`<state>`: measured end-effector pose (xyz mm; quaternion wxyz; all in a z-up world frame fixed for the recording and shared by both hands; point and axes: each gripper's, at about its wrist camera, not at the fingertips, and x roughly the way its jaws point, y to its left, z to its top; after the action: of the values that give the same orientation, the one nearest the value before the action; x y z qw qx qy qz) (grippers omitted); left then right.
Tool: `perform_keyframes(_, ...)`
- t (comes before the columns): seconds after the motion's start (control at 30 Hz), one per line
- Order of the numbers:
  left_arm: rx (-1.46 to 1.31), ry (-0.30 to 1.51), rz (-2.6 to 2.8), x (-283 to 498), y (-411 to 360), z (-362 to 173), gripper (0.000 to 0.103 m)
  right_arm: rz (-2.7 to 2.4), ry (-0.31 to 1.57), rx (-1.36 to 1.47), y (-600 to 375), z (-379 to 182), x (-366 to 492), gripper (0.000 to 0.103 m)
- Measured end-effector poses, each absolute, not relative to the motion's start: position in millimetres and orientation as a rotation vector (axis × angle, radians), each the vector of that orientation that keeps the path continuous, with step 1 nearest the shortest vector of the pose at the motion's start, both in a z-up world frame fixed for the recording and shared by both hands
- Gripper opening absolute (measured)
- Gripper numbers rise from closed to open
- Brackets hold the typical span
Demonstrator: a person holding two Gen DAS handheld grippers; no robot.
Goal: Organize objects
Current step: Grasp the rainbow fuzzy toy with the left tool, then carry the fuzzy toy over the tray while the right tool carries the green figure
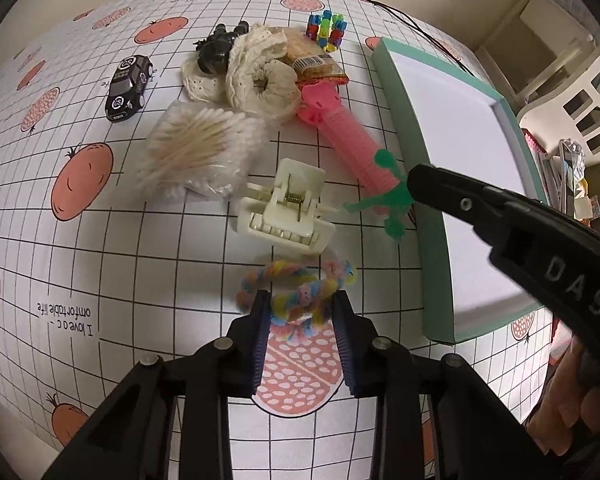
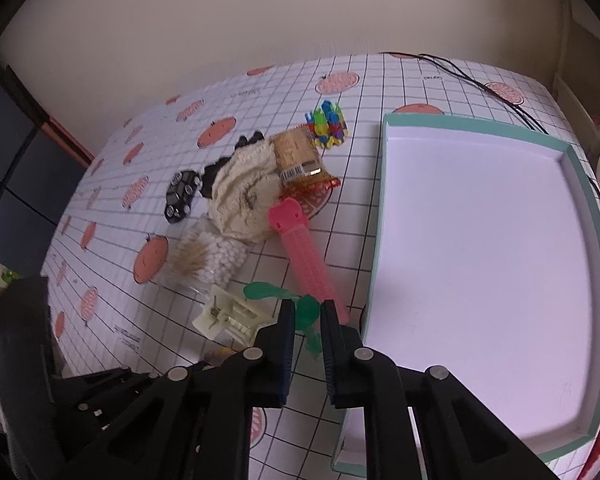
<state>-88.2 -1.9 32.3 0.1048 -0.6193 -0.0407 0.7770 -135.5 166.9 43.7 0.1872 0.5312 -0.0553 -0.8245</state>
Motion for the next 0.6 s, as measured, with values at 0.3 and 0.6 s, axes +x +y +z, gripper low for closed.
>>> perform_keyframes(0.3, -1.802, -0.113, 2.32, -79.2, -11.7, 45.1, 0.03, -2.346, -0.203, 1.419, 174.8, 58.8, -131.2, 0.014)
perform_keyframes(0.6, -1.656, -0.121, 2.415, -83.9, -30.6, 81.6, 0.03, -2.42, -0.313, 1.274, 196.6, 88.2, -126.0, 0.014)
